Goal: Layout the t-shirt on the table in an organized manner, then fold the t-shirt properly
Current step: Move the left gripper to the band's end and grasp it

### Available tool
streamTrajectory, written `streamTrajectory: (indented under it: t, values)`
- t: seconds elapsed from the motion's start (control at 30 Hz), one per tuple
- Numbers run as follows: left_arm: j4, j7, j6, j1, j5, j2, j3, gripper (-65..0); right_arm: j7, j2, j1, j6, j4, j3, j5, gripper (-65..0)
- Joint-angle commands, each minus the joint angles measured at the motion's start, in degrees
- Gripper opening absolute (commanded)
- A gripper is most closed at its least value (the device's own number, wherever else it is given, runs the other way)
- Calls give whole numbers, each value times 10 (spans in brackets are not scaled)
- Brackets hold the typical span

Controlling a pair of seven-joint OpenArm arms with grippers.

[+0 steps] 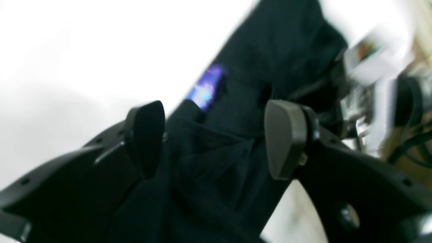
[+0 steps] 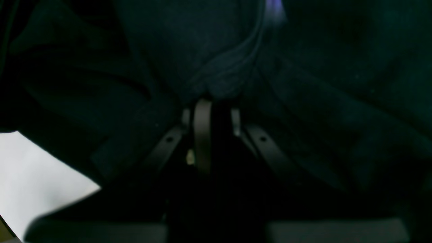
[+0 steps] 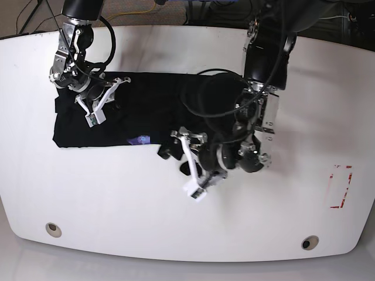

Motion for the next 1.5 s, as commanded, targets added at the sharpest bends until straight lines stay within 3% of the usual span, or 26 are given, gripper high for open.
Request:
streamTrajectory:
  t: [0.0, 0.13, 0.27, 0.43, 0.53, 0.67, 0.97, 1.17, 1.47]
  values:
    - [24, 3, -3, -3, -34, -21, -24, -215, -25, -8, 0, 5, -4, -9, -10, -596]
    - [46, 4, -3, 27, -62, -66, -54, -229, -25, -8, 0, 5, -4, -9, -13, -596]
    - [60, 3, -7, 60, -101, -107, -83, -310, -25, -8, 0, 5, -5, -9, -9, -596]
    - [61, 3, -62, 104, -159, -147, -119, -479, -25, -8, 0, 5, -5, -9, -13, -596]
    - [58, 3, -99, 128, -175, -160, -133, -542, -25, -8, 0, 5, -5, -9, -10, -596]
    - [58, 3, -136, 158, -176, -164, -140, -557, -25, -8, 0, 5, -5, -9, -13, -596]
    - [-2, -6, -141, 179, -166, -161, -137, -557, -25, -8, 0, 5, -5, -9, -11, -596]
    - [-67, -43, -141, 174, -115, -147, -127, -557, -25, -8, 0, 5, -5, -9, -13, -596]
    - [-115, -46, -142, 144, -28, -145, -121, -557, -25, -8, 9, 5, -4, -10, -8, -590]
